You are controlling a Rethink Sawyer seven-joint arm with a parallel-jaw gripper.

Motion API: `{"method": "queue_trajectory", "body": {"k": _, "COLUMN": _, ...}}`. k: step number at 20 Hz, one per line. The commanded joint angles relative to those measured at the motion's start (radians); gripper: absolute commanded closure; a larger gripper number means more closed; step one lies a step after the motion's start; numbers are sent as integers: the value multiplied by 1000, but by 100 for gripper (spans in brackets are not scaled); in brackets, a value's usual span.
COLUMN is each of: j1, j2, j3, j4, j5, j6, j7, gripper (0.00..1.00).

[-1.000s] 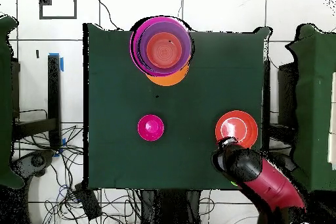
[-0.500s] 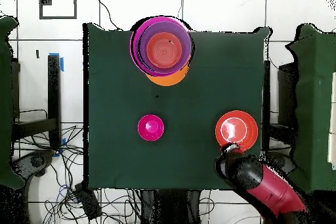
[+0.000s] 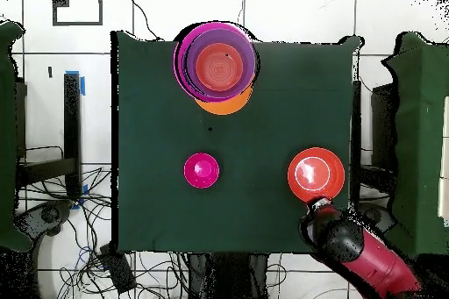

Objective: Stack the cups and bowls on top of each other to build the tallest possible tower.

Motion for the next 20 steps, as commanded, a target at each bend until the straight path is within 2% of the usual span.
{"method": "queue_trajectory", "body": {"k": 1, "j1": -26, "j2": 100, "j3": 133, "j4": 41, "j5": -77, "j6": -53, "j7": 3, "gripper": 0}}
{"method": "queue_trajectory", "body": {"k": 8, "j1": -51, "j2": 122, "j3": 161, "j4": 60, "j5": -91, "j6": -89, "j7": 32, "gripper": 0}}
{"method": "queue_trajectory", "body": {"k": 13, "j1": -65, "j2": 106, "j3": 182, "j4": 66, "j5": -85, "j6": -73, "j7": 37, "gripper": 0}}
{"method": "queue_trajectory", "body": {"k": 20, "j1": -54, "j2": 122, "j3": 185, "j4": 64, "j5": -87, "j6": -93, "j7": 51, "gripper": 0}}
